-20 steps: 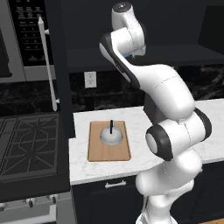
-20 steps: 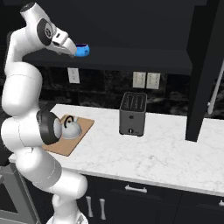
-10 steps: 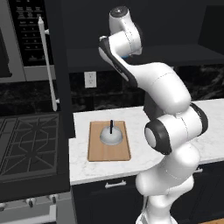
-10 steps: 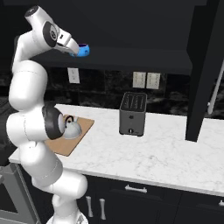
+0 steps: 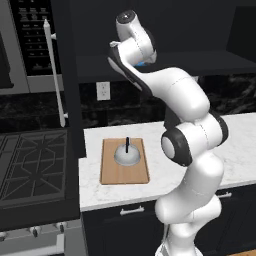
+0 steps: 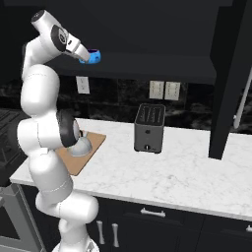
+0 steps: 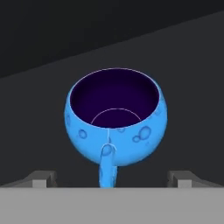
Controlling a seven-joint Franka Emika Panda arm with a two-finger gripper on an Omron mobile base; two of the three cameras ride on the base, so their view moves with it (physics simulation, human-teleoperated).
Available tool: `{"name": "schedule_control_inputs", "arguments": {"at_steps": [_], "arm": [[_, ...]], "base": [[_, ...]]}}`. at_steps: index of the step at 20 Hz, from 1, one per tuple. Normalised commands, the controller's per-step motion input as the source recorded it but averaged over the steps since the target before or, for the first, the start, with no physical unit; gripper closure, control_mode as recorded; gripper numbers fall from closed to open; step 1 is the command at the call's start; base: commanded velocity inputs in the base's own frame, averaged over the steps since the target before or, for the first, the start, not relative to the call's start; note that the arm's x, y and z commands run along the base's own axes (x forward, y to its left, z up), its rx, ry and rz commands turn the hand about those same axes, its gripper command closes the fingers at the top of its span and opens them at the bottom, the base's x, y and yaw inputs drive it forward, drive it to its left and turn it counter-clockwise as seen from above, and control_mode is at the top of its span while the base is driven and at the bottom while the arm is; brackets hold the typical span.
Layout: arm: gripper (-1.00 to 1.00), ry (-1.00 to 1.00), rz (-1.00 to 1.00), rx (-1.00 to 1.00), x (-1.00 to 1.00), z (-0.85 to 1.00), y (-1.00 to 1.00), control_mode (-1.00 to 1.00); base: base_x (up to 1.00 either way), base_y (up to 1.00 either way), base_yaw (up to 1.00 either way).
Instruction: Pick the kettle from the counter and place it on the tray. Then pick the mug from the cabinet and place it on the tray. Then close the cabinet doors.
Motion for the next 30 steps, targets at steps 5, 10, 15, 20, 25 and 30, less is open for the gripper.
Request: {"name": "schedule_control_inputs", "arguments": {"at_steps": [5, 10, 15, 20, 25, 30], "arm": [[-1.0, 0.0, -0.11, 0.0, 0.34, 0.0, 0.07, -1.0], [-1.0, 0.0, -0.07, 0.0, 0.3, 0.0, 0.0, -1.0], [1.0, 0.0, -0.03, 0.0, 0.02, -0.01, -0.04, -1.0], [1.0, -0.02, 0.0, 0.0, 0.0, -0.14, -0.1, -1.0], [1.0, -0.15, 0.0, 0.0, -0.2, -0.28, -0.05, -1.0], [1.0, -0.29, 0.04, 0.0, -0.94, -0.19, -0.27, -1.0]], "base": [[0.0, 0.0, 0.0], [0.0, 0.0, 0.0], [0.0, 0.0, 0.0], [0.0, 0.0, 0.0], [0.0, 0.0, 0.0], [0.0, 0.0, 0.0]]}}
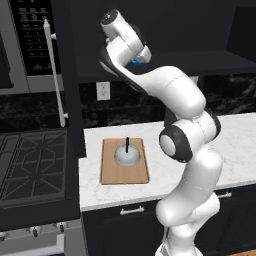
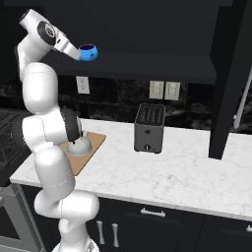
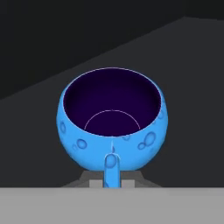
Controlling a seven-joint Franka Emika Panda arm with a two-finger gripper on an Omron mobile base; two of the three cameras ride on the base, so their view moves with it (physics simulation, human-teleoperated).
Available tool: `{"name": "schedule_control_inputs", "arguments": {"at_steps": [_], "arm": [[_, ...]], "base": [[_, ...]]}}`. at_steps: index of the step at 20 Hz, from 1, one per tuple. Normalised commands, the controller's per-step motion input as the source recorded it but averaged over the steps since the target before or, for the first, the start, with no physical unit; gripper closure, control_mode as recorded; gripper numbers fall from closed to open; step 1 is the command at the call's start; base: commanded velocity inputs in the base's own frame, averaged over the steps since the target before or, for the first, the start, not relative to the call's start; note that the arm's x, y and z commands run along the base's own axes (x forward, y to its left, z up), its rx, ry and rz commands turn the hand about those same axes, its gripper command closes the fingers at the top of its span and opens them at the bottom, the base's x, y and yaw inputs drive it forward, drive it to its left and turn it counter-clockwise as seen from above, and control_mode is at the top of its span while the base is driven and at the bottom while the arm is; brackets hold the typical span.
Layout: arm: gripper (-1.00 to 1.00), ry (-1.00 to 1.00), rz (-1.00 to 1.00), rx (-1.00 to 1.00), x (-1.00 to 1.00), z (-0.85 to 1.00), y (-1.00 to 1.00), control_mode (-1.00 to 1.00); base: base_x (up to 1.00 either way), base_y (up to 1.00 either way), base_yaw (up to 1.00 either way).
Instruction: Pick the kettle from the counter and place it on the tray. Then pick the mug from the cabinet and place it on the tray. Then close the cabinet doors.
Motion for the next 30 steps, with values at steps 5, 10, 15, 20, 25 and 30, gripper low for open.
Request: {"name": "schedule_control_inputs", "arguments": {"at_steps": [5, 10, 15, 20, 25, 30], "arm": [[1.0, -0.28, 0.24, 0.0, -1.0, 0.0, -0.5, -1.0], [1.0, -0.11, 0.45, 0.0, -1.0, 0.0, -0.45, -1.0], [1.0, 0.01, 0.7, -0.11, -1.0, -0.01, -0.13, -1.0], [1.0, 0.0, 0.84, -0.31, -0.88, 0.0, 0.0, -1.0], [1.0, 0.15, 0.7, -0.16, -0.75, -0.19, 0.02, -1.0], [1.0, 0.23, 0.57, -0.28, -0.39, -0.9, 0.2, -1.0]], "base": [[0.0, 0.0, 0.0], [0.0, 0.0, 0.0], [0.0, 0.0, 0.0], [0.0, 0.0, 0.0], [0.0, 0.0, 0.0], [0.0, 0.0, 0.0]]}}
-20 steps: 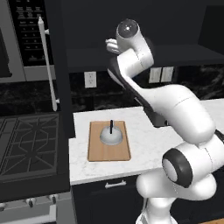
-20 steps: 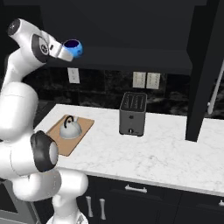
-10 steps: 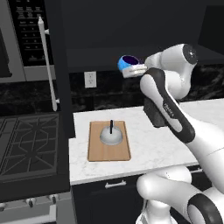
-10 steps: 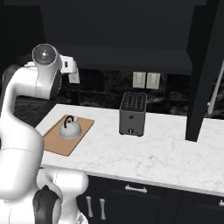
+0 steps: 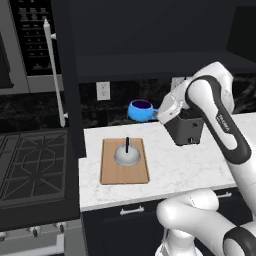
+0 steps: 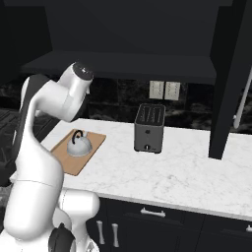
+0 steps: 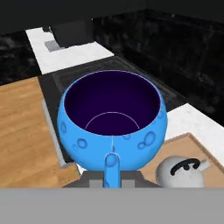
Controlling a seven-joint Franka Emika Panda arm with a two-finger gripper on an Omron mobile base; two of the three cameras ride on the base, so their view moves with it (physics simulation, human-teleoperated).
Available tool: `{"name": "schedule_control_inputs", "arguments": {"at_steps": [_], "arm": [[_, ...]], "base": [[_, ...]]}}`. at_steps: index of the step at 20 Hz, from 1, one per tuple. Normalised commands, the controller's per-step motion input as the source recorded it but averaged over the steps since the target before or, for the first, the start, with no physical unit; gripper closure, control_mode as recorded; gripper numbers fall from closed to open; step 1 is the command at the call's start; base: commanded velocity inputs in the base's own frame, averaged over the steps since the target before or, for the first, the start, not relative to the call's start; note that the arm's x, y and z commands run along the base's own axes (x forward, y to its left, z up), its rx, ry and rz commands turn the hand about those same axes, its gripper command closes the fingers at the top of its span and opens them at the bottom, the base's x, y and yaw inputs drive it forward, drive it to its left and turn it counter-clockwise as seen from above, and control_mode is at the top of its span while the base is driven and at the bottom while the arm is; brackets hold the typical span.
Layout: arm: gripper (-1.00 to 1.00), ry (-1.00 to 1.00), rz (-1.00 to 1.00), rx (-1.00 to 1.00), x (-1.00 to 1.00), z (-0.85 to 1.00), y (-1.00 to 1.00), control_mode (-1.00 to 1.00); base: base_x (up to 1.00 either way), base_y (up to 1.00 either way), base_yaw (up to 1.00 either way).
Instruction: Pick the kettle from the counter and place it on the tray. Then pick the mug from the cabinet and place it on the tray. Then close the cabinet doors.
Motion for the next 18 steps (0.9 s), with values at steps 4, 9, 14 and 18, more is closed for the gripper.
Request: {"name": "schedule_control_inputs", "arguments": {"at_steps": [4, 9, 14, 18], "arm": [[1.0, 0.19, 0.44, -0.23, -0.03, -1.0, 0.25, -1.0], [1.0, 0.05, 0.28, -0.16, 0.28, -1.0, 0.02, -1.0], [1.0, 0.0, 0.08, -0.09, 0.34, -1.0, 0.01, -1.0], [1.0, -0.01, 0.0, 0.0, 0.16, -1.0, 0.0, -1.0]], "base": [[0.0, 0.0, 0.0], [0.0, 0.0, 0.0], [0.0, 0.0, 0.0], [0.0, 0.0, 0.0]]}}
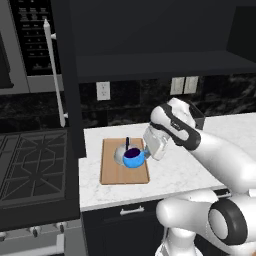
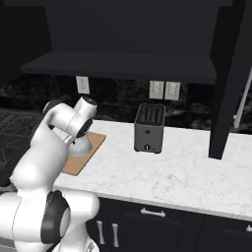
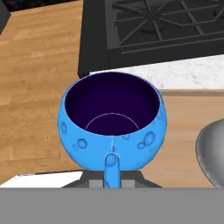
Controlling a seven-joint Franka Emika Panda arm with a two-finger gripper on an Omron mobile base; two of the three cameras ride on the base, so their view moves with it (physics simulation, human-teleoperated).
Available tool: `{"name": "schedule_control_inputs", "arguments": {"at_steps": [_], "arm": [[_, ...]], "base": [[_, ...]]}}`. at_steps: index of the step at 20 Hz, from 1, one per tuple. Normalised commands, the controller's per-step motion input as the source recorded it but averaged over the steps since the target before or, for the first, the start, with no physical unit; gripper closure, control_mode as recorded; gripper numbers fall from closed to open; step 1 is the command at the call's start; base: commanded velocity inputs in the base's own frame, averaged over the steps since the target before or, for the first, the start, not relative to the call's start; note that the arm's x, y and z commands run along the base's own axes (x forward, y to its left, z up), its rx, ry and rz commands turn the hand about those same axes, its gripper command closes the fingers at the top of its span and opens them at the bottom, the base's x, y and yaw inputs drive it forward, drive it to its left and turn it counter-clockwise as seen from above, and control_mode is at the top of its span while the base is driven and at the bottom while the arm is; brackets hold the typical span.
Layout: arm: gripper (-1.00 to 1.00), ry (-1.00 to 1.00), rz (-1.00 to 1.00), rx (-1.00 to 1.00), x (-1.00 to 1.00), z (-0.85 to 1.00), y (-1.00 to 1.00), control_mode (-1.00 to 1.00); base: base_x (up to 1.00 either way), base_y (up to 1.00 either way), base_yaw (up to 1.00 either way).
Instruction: Pick the kettle from the counter and place it on the tray. Then pick the mug from the cabinet and place it on the tray. Then close the cabinet doors.
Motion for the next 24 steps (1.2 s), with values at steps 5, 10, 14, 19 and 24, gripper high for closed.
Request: {"name": "schedule_control_inputs", "arguments": {"at_steps": [5, 10, 14, 19, 24], "arm": [[1.0, -0.01, -0.03, 0.1, 0.15, -0.75, 0.0, -1.0], [1.0, 0.0, -0.09, 0.13, 0.4, -0.56, 0.0, -1.0], [1.0, 0.0, -0.12, 0.1, 0.54, -0.37, 0.0, -1.0], [1.0, 0.0, -0.08, 0.01, 0.39, -0.32, 0.06, -1.0], [1.0, 0.0, -0.01, 0.0, 0.02, -0.25, 0.16, -1.0]], "base": [[0.0, 0.0, 0.0], [0.0, 0.0, 0.0], [0.0, 0.0, 0.0], [0.0, 0.0, 0.0], [0.0, 0.0, 0.0]]}}
